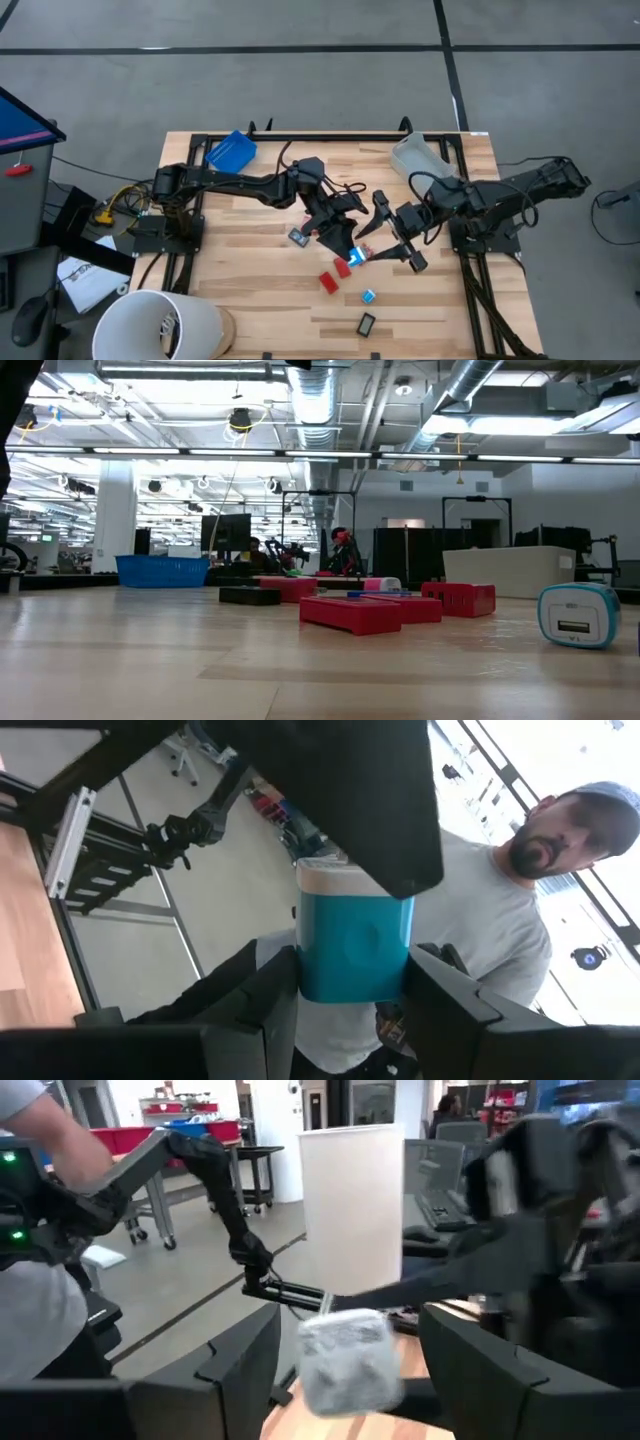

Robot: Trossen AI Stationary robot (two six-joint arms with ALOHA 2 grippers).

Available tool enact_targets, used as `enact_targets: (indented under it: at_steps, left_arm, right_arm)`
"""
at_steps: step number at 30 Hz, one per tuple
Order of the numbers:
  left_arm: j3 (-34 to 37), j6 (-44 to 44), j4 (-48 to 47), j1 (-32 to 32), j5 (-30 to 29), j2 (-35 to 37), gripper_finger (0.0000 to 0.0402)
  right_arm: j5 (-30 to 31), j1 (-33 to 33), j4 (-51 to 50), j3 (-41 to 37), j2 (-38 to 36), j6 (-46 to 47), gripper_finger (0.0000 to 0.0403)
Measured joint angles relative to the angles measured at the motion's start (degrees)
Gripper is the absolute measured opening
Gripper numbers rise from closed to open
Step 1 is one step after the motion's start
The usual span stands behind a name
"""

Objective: Pick & Place Office items
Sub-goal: Put the bottom blue charger into the gray bin

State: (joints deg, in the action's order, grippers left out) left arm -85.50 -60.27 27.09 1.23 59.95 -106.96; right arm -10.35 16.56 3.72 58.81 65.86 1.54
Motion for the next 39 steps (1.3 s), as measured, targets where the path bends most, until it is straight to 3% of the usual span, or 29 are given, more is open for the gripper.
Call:
enact_targets:
  at_steps: [12, 15, 20, 25, 28, 30, 33, 39]
  left_arm:
    - [0.0, -0.15, 0.0, 0.32, -0.42, 0.0, 0.014]
    - [0.0, -0.18, -0.07, 0.32, -0.38, -0.01, 0.014]
    - [0.0, -0.22, 0.2, 0.32, -0.36, 0.0, 0.014]
    - [-0.02, -0.22, 2.63, 0.37, 0.57, 0.0, 0.0145]
    - [-0.03, -0.14, 3.91, 0.53, 2.11, 0.32, 0.0163]
    - [0.15, 0.3, 3.64, 0.39, 7.53, 1.27, 0.018]
    - [0.24, 2.22, 3.05, 0.03, 9.66, 3.36, 0.0193]
    - [4.47, 9.41, -2.29, 1.19, 7.63, 8.79, 0.0179]
  right_arm:
    - [2.93, 0.68, -0.2, -0.06, 2.24, 0.46, 0.0228]
    - [2.93, 0.68, -0.27, -0.02, 2.38, 0.21, 0.0211]
    - [2.88, 0.68, -1.66, 1.16, 2.39, -1.06, 0.0144]
    - [2.97, 0.72, -4.9, 3.75, 2.51, -2.59, 0.0142]
    - [3.43, 0.86, -8.68, 6.57, 2.66, -3.34, 0.0142]
    - [3.19, 1.12, -12.37, 9.21, 2.39, -3.96, 0.0142]
    - [2.86, 2.05, -18.7, 13.09, 2.12, -4.71, 0.0142]
    - [4.89, 4.63, -30.87, 18.81, 1.55, -4.03, 0.0142]
